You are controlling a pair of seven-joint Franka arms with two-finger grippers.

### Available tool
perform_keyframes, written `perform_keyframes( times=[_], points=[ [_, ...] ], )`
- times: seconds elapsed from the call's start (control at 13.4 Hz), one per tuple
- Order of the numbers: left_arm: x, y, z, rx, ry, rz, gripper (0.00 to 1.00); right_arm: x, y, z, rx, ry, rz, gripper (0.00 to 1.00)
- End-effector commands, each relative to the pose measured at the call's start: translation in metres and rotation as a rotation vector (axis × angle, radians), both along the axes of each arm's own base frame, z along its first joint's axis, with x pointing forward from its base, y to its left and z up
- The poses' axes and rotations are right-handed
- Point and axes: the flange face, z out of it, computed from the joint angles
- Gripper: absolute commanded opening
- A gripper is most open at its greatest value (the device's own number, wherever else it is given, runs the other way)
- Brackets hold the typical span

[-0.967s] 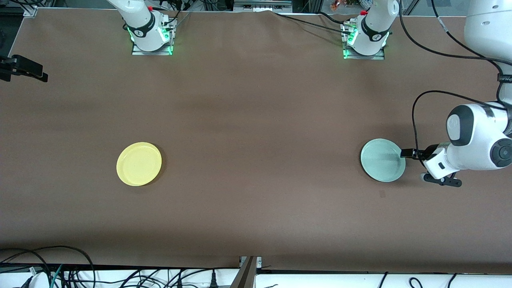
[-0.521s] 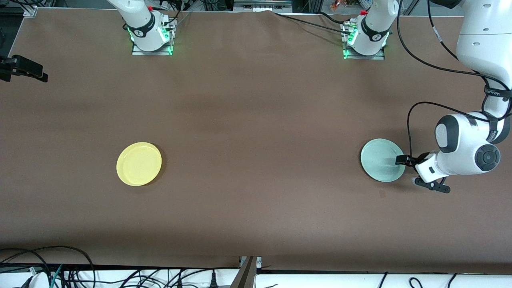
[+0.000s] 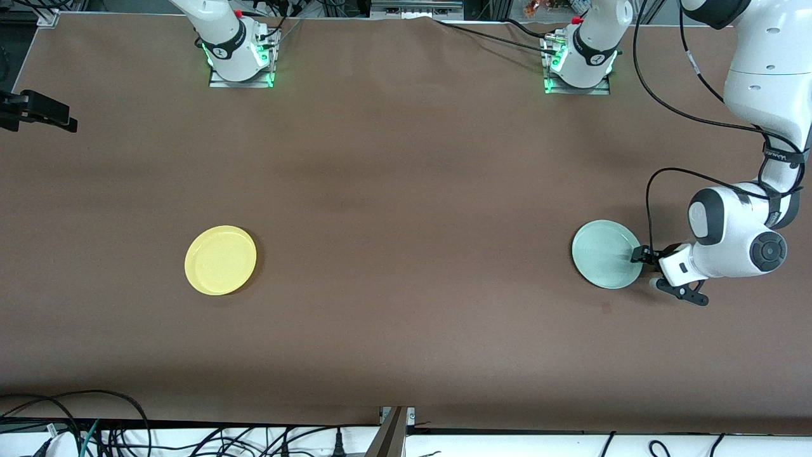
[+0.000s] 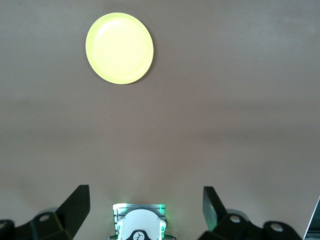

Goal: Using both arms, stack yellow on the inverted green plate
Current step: 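Move the left gripper down to the rim of the green plate, then close the left gripper on the green plate rim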

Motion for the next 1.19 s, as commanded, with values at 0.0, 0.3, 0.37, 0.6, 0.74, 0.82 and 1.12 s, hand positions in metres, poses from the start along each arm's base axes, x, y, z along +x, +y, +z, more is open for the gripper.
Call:
perform_keyframes(
  times=[0.0,0.3,0.37,0.6,0.74,0.82,1.12],
  points=[
    [-0.001,-0.006,0.003,-0.012,-0.007,-0.045,0.16,-0.001,-0.001,0.002,0.008,-0.008,-0.010,1.00],
    [-0.001,-0.007,0.008,-0.020,-0.004,-0.084,0.00,-0.001,0.000,0.002,0.009,-0.008,-0.010,1.00],
    [0.002,-0.010,0.016,-0.020,-0.007,-0.090,0.00,-0.001,0.000,0.002,0.009,-0.008,-0.008,1.00],
    [0.008,-0.035,0.051,-0.011,-0.004,-0.116,0.00,-0.001,0.002,0.002,0.008,-0.009,-0.005,1.00],
    [0.014,-0.053,0.081,0.011,0.001,-0.159,0.00,-0.001,0.002,0.002,0.009,-0.009,-0.005,1.00],
    [0.021,-0.053,0.101,0.039,-0.012,-0.171,0.00,0.000,0.002,0.001,0.009,-0.011,-0.005,1.00],
    [0.038,-0.104,0.164,0.118,0.065,-0.255,0.00,0.002,0.002,0.002,0.005,-0.026,-0.005,1.00]
  ],
)
